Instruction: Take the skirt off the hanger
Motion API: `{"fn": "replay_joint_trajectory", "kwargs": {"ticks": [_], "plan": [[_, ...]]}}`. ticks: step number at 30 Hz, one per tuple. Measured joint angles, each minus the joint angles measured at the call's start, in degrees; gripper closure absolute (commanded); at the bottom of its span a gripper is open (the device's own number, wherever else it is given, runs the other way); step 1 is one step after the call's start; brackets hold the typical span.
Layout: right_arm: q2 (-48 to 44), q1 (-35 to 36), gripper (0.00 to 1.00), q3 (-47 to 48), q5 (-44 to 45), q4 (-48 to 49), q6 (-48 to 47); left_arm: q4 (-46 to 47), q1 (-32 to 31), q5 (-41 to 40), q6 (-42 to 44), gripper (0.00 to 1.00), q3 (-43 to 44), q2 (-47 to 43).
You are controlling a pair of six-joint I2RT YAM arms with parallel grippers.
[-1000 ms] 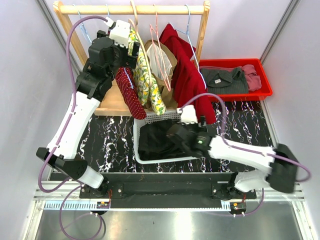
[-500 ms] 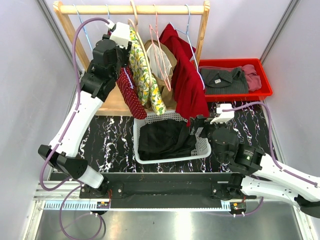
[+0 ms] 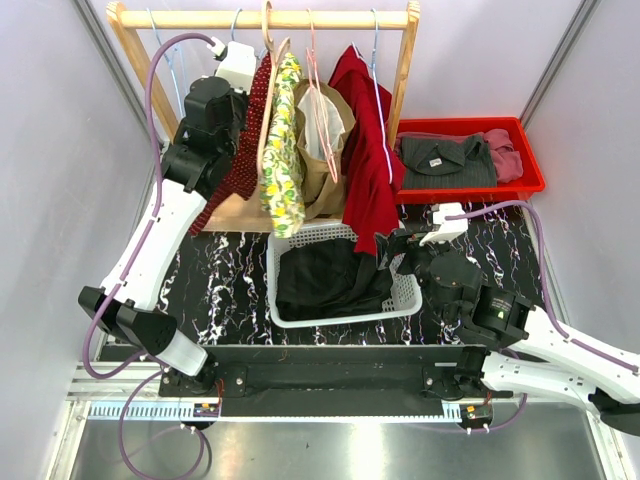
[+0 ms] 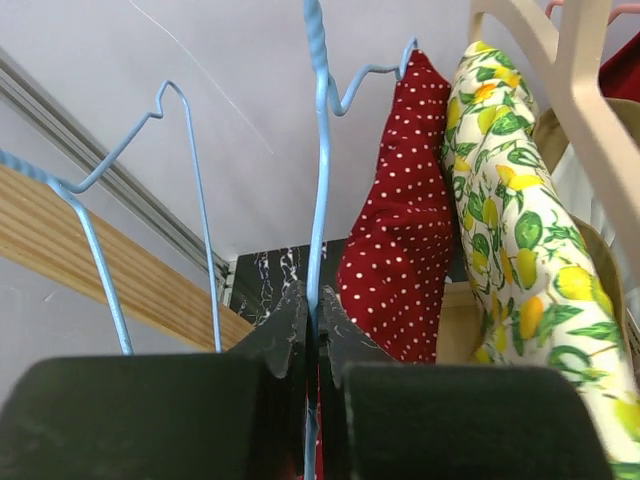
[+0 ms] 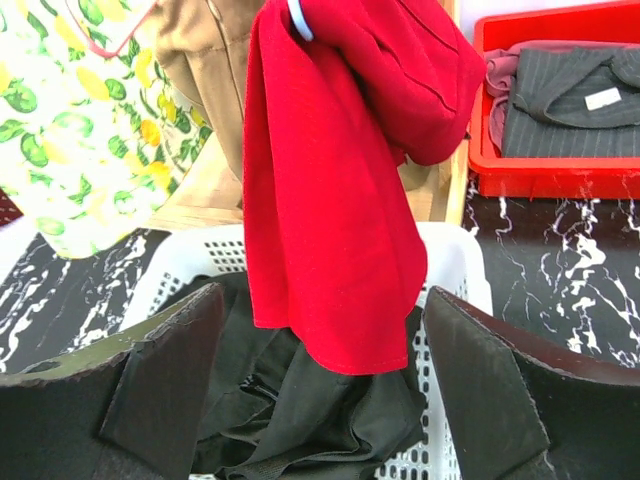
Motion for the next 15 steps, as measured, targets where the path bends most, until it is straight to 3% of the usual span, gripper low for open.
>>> {"fn": "replay_joint_trajectory", "kwargs": {"ticks": [7, 15], "plan": [[0.1, 0.0, 0.14, 0.9, -1.1, 0.2, -1.0, -0.5, 0.6, 0.5, 0.7, 1.00, 0.7, -0.1], [1.1, 0.0, 0.13, 1.6, -2.5, 0.2, -1.5, -4.2, 1.5, 1.2, 2.5, 1.00, 13.6, -0.2]]}}
